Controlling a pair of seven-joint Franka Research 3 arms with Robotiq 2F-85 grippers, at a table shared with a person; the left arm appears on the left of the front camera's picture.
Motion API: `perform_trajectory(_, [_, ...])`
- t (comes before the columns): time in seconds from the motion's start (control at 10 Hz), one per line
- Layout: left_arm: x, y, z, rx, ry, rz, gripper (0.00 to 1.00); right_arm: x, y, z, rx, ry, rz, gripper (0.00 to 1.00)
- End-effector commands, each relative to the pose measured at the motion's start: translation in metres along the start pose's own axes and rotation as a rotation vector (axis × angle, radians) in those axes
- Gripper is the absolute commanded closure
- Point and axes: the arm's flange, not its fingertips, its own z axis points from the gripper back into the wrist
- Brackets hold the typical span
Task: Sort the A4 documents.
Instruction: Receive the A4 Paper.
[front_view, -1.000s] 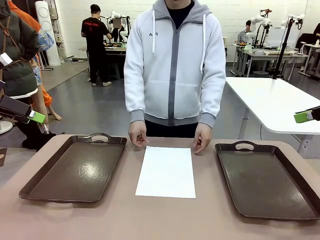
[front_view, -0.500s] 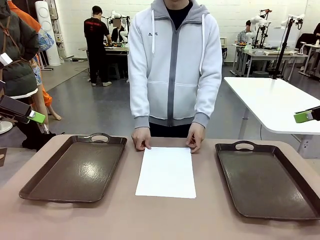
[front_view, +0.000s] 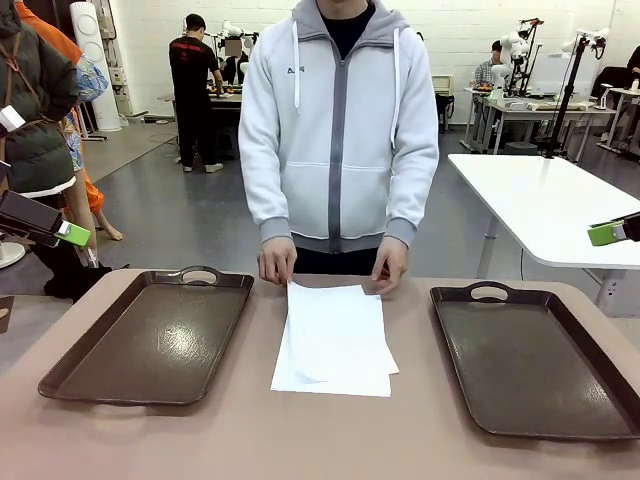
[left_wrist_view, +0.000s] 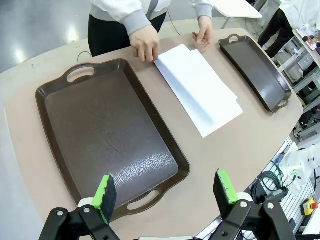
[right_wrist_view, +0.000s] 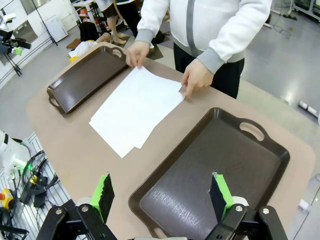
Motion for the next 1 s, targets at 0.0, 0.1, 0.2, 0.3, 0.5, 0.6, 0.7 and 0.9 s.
perform_trajectory(0.0, [-0.0002,0.0000,0.0010,-0.017,-0.007,-0.009,0.00,-0.0008,-0.0005,-0.0009,0.017,-0.003,0.008,0.00])
perform_trajectory(0.1, [-0.0002,0.0000,0.0010,-0.017,-0.007,-0.009,0.00,-0.0008,-0.0005,-0.0009,0.017,-0.003,0.008,0.00])
perform_trajectory(0.2, [-0.0002,0.0000,0.0010,-0.017,-0.007,-0.009,0.00,-0.0008,-0.0005,-0.0009,0.017,-0.003,0.008,0.00])
perform_trajectory(0.3, [-0.0002,0.0000,0.0010,-0.017,-0.007,-0.009,0.00,-0.0008,-0.0005,-0.0009,0.017,-0.003,0.008,0.00])
perform_trajectory(0.5, [-0.0002,0.0000,0.0010,-0.017,-0.007,-0.009,0.00,-0.0008,-0.0005,-0.0009,0.017,-0.003,0.008,0.00])
perform_trajectory(0.6, [-0.0002,0.0000,0.0010,-0.017,-0.007,-0.009,0.00,-0.0008,-0.0005,-0.0009,0.017,-0.003,0.008,0.00])
perform_trajectory(0.7, [-0.0002,0.0000,0.0010,-0.017,-0.007,-0.009,0.00,-0.0008,-0.0005,-0.0009,0.017,-0.003,0.008,0.00])
perform_trajectory(0.9, [-0.0002,0.0000,0.0010,-0.017,-0.007,-0.009,0.00,-0.0008,-0.0005,-0.0009,0.017,-0.003,0.008,0.00])
